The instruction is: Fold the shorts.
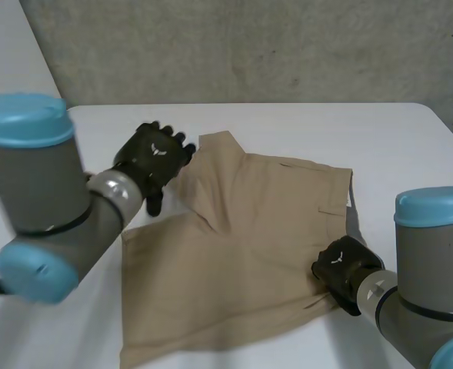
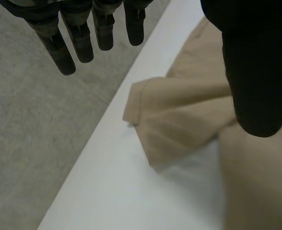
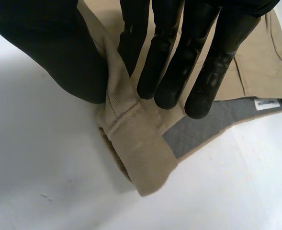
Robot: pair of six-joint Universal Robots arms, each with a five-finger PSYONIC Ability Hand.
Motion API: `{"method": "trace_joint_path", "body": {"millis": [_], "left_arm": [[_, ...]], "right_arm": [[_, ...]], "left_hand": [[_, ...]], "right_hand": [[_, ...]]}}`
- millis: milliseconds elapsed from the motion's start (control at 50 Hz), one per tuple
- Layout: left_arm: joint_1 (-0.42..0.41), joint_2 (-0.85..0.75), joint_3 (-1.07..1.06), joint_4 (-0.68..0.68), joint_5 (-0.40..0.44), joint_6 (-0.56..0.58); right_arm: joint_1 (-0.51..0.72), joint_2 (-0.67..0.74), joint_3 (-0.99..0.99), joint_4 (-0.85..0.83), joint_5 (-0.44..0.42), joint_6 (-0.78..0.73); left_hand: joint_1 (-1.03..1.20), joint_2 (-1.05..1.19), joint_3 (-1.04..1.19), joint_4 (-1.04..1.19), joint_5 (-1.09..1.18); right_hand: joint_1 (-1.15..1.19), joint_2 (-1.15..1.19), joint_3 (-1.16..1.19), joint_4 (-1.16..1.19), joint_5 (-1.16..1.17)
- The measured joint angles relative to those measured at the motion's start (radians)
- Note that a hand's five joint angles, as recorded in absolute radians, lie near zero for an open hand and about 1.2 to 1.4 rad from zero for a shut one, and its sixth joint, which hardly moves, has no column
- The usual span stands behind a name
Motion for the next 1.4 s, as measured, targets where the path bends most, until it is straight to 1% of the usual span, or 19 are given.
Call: {"method": "trace_joint_path", "body": {"millis": [200,260,360,560,620,660,700,720,740,780,840,920,1020,1280,1320,1340,1360,1380,1400], "left_arm": [[0.046,-0.356,0.360,0.029,0.077,-0.047],[0.059,-0.415,0.429,0.024,0.106,-0.057],[0.072,-0.498,0.527,0.012,0.135,-0.067],[0.075,-0.576,0.609,-0.043,0.143,-0.066],[0.076,-0.590,0.612,-0.064,0.144,-0.064],[0.077,-0.596,0.613,-0.073,0.144,-0.062],[0.079,-0.600,0.614,-0.082,0.142,-0.062],[0.081,-0.600,0.614,-0.085,0.138,-0.061],[0.083,-0.600,0.615,-0.087,0.133,-0.061],[0.086,-0.598,0.615,-0.089,0.110,-0.060],[0.089,-0.593,0.614,-0.087,0.050,-0.059],[0.090,-0.577,0.606,-0.085,-0.069,-0.057],[0.084,-0.547,0.568,-0.087,-0.166,-0.056],[0.073,-0.472,0.454,-0.086,-0.230,-0.055],[0.072,-0.470,0.451,-0.087,-0.252,-0.055],[0.072,-0.470,0.451,-0.087,-0.254,-0.055],[0.072,-0.471,0.450,-0.088,-0.266,-0.055],[0.071,-0.471,0.450,-0.088,-0.269,-0.055],[0.071,-0.471,0.451,-0.089,-0.275,-0.055]], "right_arm": [[0.004,0.006,0.052,-0.040,-0.001,0.027],[0.001,0.007,0.060,-0.044,-0.002,0.027],[-0.004,0.008,0.066,-0.046,-0.002,0.025],[-0.024,0.009,0.076,-0.060,-0.003,0.024],[-0.032,0.009,0.078,-0.066,-0.004,0.023],[-0.035,0.009,0.079,-0.068,-0.004,0.022],[-0.038,0.009,0.078,-0.069,-0.004,0.020],[-0.039,0.009,0.077,-0.069,-0.004,0.019],[-0.040,0.009,0.076,-0.069,-0.003,0.019],[-0.040,0.009,0.074,-0.069,-0.003,0.018],[-0.040,0.008,0.071,-0.070,-0.003,0.018],[-0.035,0.006,0.067,-0.070,-0.002,0.021],[-0.030,0.003,0.065,-0.071,-0.001,0.025],[-0.028,0.003,0.064,-0.077,-0.002,0.030],[-0.028,0.003,0.064,-0.077,-0.002,0.030],[-0.028,0.003,0.064,-0.077,-0.002,0.031],[-0.028,0.003,0.064,-0.077,-0.002,0.031],[-0.028,0.002,0.064,-0.077,-0.002,0.031],[-0.028,0.002,0.064,-0.078,-0.002,0.031]], "left_hand": [[0.047,0.043,0.015,0.034,0.029],[0.141,0.121,0.098,0.121,0.108],[0.187,0.174,0.155,0.175,0.164],[0.215,0.206,0.186,0.204,0.193],[0.306,0.281,0.264,0.283,0.270],[0.446,0.410,0.391,0.411,0.392],[0.649,0.617,0.579,0.600,0.576],[0.649,0.617,0.579,0.600,0.576],[0.930,0.892,0.863,0.883,0.849],[0.936,0.945,0.919,0.941,0.884],[0.936,0.949,0.923,0.945,0.884],[0.936,0.944,0.920,0.941,0.884],[0.936,0.930,0.919,0.927,0.884],[0.933,0.907,0.890,0.906,0.880],[0.810,0.796,0.779,0.795,0.807],[0.810,0.796,0.779,0.795,0.807],[0.690,0.685,0.670,0.699,0.697],[0.690,0.685,0.670,0.699,0.697],[0.459,0.490,0.478,0.487,0.481]], "right_hand": [[0.000,0.000,0.000,0.000,0.000],[0.000,0.000,0.000,0.000,0.000],[0.000,0.000,0.000,0.000,0.000],[0.000,0.000,0.000,0.000,0.000],[0.000,0.000,0.000,0.000,0.000],[0.000,0.000,0.000,0.000,0.000],[0.000,0.000,0.000,0.000,0.000],[0.000,0.000,0.000,0.000,0.000],[0.000,0.000,0.000,0.000,0.000],[0.000,0.000,0.000,0.000,0.000],[0.000,0.000,0.000,0.000,0.000],[0.000,0.000,0.000,0.000,0.000],[0.000,0.000,0.000,0.000,0.000],[0.000,0.000,0.000,0.000,0.000],[0.000,0.000,0.000,0.000,0.000],[0.000,0.000,0.000,0.000,0.000],[0.000,0.000,0.000,0.000,0.000],[0.000,0.000,0.000,0.000,0.000],[0.000,0.000,0.000,0.000,0.000]]}}
